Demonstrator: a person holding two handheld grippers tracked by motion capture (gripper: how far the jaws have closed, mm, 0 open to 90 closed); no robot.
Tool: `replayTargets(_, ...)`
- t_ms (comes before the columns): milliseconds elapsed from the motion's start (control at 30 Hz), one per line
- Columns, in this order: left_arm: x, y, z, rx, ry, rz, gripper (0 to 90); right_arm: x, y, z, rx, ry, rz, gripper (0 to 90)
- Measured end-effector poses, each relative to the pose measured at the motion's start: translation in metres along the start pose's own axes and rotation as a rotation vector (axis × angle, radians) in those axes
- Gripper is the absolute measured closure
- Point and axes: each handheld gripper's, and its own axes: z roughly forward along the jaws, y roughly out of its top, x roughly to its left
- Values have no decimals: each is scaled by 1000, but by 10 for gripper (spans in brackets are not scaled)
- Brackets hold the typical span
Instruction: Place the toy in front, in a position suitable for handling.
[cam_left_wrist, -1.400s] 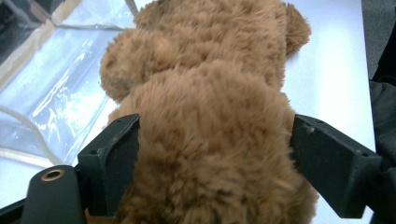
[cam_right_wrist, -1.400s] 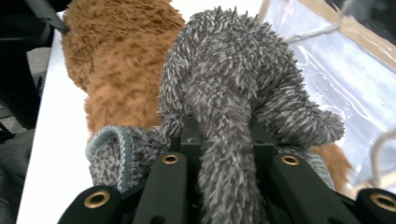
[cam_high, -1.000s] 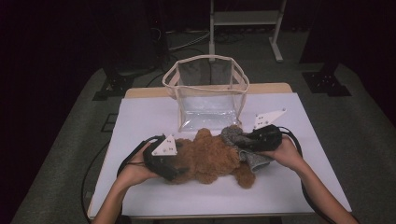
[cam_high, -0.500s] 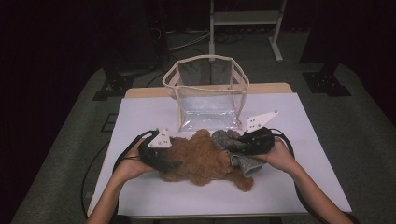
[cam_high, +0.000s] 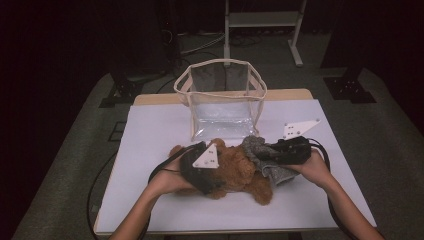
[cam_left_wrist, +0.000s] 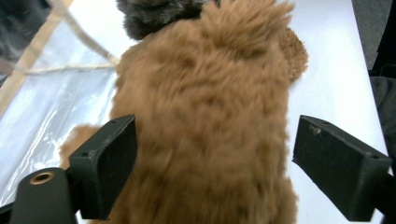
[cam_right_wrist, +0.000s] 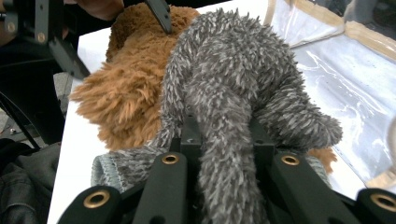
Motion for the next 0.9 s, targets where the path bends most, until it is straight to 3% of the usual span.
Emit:
replayTargets(100, -1, 8, 13, 24, 17, 14, 58, -1, -4, -4, -4, -4, 6, 738)
replayTargets(233, 0, 16, 27, 113, 61, 22, 23, -2, -7, -6, -9, -4, 15, 738)
replayTargets(300, -1, 18, 31, 133, 66, 27, 24, -2, -9, -5, -7, 1, 14, 737)
replayTargets(367, -2, 20, 31, 150, 62, 48, 126, -2, -10, -2, 0, 12, 13, 737)
replayTargets(467, 0, 20, 26, 128, 51, 49, 344, 0, -12, 7, 7, 45, 12, 737)
replayTargets(533, 2, 18, 22, 113, 36, 34, 406, 3, -12, 14, 7, 64, 15, 738)
replayTargets(667, 7, 15, 14, 65, 6, 2, 449, 6, -7, 17, -10, 79, 7, 738)
replayTargets(900, 9, 15, 10, 42, -26, -1, 446, 20, 11, 14, 17, 67, -54, 738)
